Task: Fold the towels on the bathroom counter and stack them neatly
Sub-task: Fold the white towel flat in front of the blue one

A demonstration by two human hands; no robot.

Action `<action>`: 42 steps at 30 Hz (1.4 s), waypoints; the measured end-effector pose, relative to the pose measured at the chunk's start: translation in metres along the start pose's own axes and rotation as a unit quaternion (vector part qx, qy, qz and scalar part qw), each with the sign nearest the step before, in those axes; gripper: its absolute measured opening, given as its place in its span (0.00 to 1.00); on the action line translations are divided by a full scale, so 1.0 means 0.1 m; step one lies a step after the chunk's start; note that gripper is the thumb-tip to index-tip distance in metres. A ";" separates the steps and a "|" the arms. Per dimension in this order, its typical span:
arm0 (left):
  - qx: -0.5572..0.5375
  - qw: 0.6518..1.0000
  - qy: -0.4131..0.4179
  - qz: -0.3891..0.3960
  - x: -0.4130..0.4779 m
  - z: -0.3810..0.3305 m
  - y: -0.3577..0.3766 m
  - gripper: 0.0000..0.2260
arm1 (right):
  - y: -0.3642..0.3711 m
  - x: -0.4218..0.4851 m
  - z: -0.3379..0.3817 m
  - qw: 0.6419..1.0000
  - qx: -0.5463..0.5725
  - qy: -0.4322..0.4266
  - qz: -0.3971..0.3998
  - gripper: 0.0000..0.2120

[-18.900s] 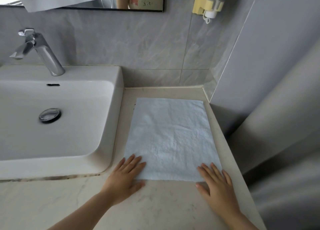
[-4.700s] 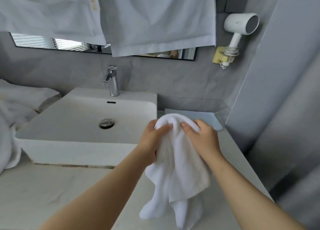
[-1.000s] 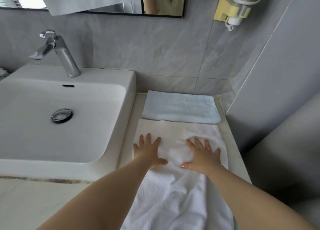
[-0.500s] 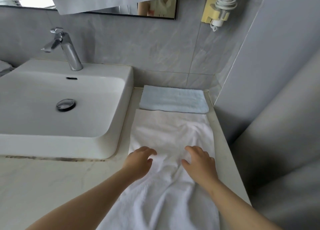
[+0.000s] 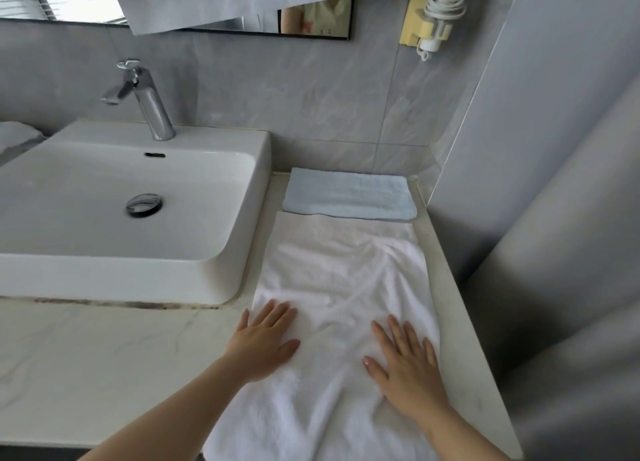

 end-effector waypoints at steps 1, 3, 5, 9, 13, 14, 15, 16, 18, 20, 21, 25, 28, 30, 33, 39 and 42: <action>0.005 1.000 0.006 0.007 0.00 0.04 -0.01 0.28 | 0.00 0.01 -0.05 1.000 0.002 -0.003 0.000 0.61; 0.018 0.999 0.022 0.028 0.01 0.12 0.00 0.32 | -0.03 0.01 -0.13 1.000 -0.001 -0.013 0.005 0.59; 0.022 0.998 0.038 0.036 0.01 0.18 -0.01 0.38 | -0.03 0.01 -0.20 1.000 -0.003 -0.022 0.012 0.57; 0.014 0.999 0.032 0.022 0.00 0.14 -0.13 0.26 | -0.15 0.03 -0.21 0.997 0.076 -0.016 0.011 0.37; -0.020 0.999 -0.003 -0.039 -0.01 -0.19 -0.12 0.27 | -0.18 0.04 -0.13 0.995 0.096 0.017 -0.038 0.31; -0.026 0.999 0.000 -0.029 -0.01 -0.25 -0.05 0.28 | -0.14 0.04 -0.11 0.996 0.078 0.018 -0.028 0.31; -0.018 1.000 0.004 -0.015 -0.01 -0.28 0.04 0.30 | -0.08 0.04 -0.11 0.998 0.060 0.016 -0.015 0.32; -0.003 1.000 0.004 -0.008 -0.01 -0.28 0.12 0.33 | -0.04 0.02 -0.14 0.999 0.046 0.016 -0.006 0.35; 0.012 1.000 0.007 -0.011 -0.02 -0.22 0.18 0.45 | -0.03 -0.02 -0.24 0.999 0.034 0.019 -0.008 0.48; 0.017 1.000 0.015 -0.015 -0.04 -0.15 0.19 0.53 | -0.05 -0.07 -0.34 0.999 0.022 0.034 -0.016 0.56; 0.015 1.000 0.016 -0.017 -0.05 -0.13 0.17 0.54 | -0.05 -0.08 -0.37 0.999 0.027 0.042 -0.020 0.53; -0.040 0.999 0.000 -0.037 -0.11 -0.06 0.09 0.45 | -0.15 -0.16 -0.32 0.988 0.117 0.064 -0.072 0.29; -0.113 0.983 -0.056 -0.133 -0.28 0.03 0.01 0.28 | -0.29 -0.33 -0.40 0.958 0.169 0.119 -0.200 0.20; -0.141 0.967 -0.118 -0.175 -0.42 0.11 -0.01 0.23 | -0.26 -0.45 -0.49 0.954 0.136 0.181 -0.198 0.20; -0.161 0.949 -0.206 -0.175 -0.57 0.22 0.00 0.26 | -0.15 -0.54 -0.59 0.950 0.098 0.250 -0.160 0.24; -0.275 0.900 -0.321 -0.104 -0.70 0.38 0.11 0.19 | -0.14 -0.60 -0.61 0.932 0.134 0.289 -0.173 0.28; -0.255 0.917 -0.303 -0.054 -0.76 0.41 0.10 0.15 | -0.15 -0.63 -0.61 0.933 0.120 0.285 -0.185 0.26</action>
Point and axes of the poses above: each hand's wrist, its own x-axis towards the middle knuckle, its own y-axis out of the palm, z = x × y, the point moved 6 cm from there along x, towards the middle knuckle, and after that the axes turned 4 degrees about -z, right-handed, at the moved point
